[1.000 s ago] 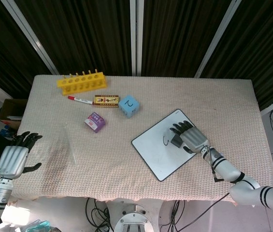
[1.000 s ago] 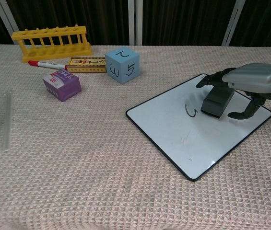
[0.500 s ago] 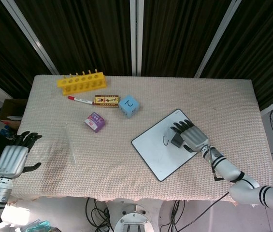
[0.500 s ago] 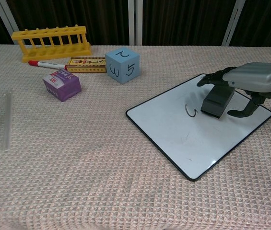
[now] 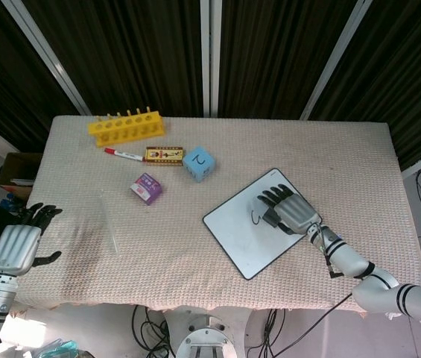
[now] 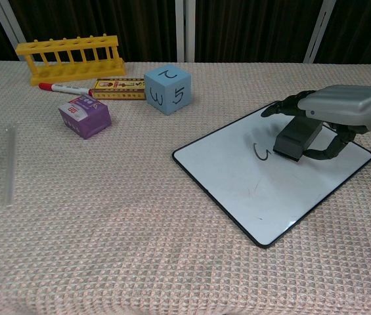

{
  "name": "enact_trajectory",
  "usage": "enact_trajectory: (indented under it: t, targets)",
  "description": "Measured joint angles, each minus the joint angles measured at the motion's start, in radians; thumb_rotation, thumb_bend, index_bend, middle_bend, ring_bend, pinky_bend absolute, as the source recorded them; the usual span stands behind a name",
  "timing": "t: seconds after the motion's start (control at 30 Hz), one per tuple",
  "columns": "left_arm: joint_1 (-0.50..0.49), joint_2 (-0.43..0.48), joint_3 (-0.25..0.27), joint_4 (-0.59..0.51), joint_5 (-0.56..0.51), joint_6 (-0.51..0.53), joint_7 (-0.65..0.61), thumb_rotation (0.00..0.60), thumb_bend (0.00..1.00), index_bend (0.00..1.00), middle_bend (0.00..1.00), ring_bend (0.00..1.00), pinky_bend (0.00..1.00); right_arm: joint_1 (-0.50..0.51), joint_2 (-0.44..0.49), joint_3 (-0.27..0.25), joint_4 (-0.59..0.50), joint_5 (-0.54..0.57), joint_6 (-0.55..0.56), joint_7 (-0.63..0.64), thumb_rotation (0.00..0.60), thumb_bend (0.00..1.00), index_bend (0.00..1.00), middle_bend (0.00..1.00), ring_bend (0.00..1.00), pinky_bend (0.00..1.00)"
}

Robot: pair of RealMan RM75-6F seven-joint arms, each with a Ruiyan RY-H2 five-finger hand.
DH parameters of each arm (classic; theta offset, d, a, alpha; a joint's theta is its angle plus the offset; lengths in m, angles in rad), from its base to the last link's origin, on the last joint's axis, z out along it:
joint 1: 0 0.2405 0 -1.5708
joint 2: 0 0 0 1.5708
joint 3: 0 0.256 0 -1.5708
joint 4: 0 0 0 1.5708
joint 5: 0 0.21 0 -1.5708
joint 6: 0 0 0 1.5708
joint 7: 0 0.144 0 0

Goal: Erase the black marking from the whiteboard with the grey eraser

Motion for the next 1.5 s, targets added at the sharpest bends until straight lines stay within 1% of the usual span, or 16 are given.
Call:
enact_trajectory:
  t: [0.2, 0.6, 0.83, 1.07, 1.13, 1.2, 1.3, 1.4, 1.5]
  targets:
    - [-0.003, -0.004, 0.000, 0.005, 0.001, -0.005, 0.000, 0.600, 0.10, 0.20, 0.16, 0.12, 0.19, 0.000, -0.023, 0.010, 0.010, 0.013, 0.004, 0.013, 0.600, 0.32, 0.00, 0.10, 0.00, 0.00]
    - [0.000, 0.001, 0.000, 0.007, -0.006, -0.004, -0.005, 0.600, 0.10, 0.20, 0.16, 0.12, 0.19, 0.035, -0.101, 0.053, 0.042, 0.062, -0.019, -0.008, 0.600, 0.32, 0.00, 0.07, 0.00, 0.00]
    - [0.002, 0.003, 0.002, 0.018, -0.004, -0.004, -0.021, 0.600, 0.10, 0.20, 0.16, 0.12, 0.19, 0.010, -0.072, 0.043, 0.013, 0.074, 0.019, -0.074, 0.600, 0.26, 0.00, 0.05, 0.00, 0.00]
    - [-0.002, -0.008, 0.005, 0.025, 0.007, -0.008, -0.032, 0.600, 0.10, 0.20, 0.16, 0.12, 0.19, -0.021, -0.019, 0.042, -0.058, 0.169, 0.033, -0.171, 0.600, 0.24, 0.00, 0.05, 0.00, 0.00]
    - [-0.002, -0.008, 0.006, 0.023, 0.013, -0.004, -0.032, 0.600, 0.10, 0.20, 0.16, 0.12, 0.19, -0.023, -0.011, 0.045, -0.076, 0.212, 0.024, -0.192, 0.600, 0.24, 0.00, 0.06, 0.00, 0.02]
    - [0.001, -0.004, 0.008, 0.023, 0.015, -0.001, -0.030, 0.600, 0.10, 0.20, 0.16, 0.12, 0.19, -0.024, -0.006, 0.052, -0.094, 0.251, 0.015, -0.204, 0.600, 0.24, 0.00, 0.11, 0.01, 0.07]
    - [0.002, 0.001, 0.008, 0.021, 0.014, 0.002, -0.034, 0.600, 0.10, 0.20, 0.16, 0.12, 0.19, -0.024, -0.009, 0.060, -0.101, 0.275, 0.014, -0.221, 0.600, 0.24, 0.02, 0.16, 0.06, 0.14]
    - [0.002, -0.001, 0.005, 0.025, 0.028, 0.016, -0.039, 0.600, 0.10, 0.20, 0.17, 0.12, 0.19, -0.023, -0.021, 0.065, -0.096, 0.291, 0.017, -0.227, 0.600, 0.24, 0.05, 0.18, 0.09, 0.16]
    - [0.000, -0.002, 0.002, 0.028, 0.030, 0.015, -0.040, 0.600, 0.10, 0.20, 0.17, 0.12, 0.19, -0.021, -0.034, 0.067, -0.087, 0.295, 0.024, -0.232, 0.600, 0.24, 0.06, 0.20, 0.10, 0.18]
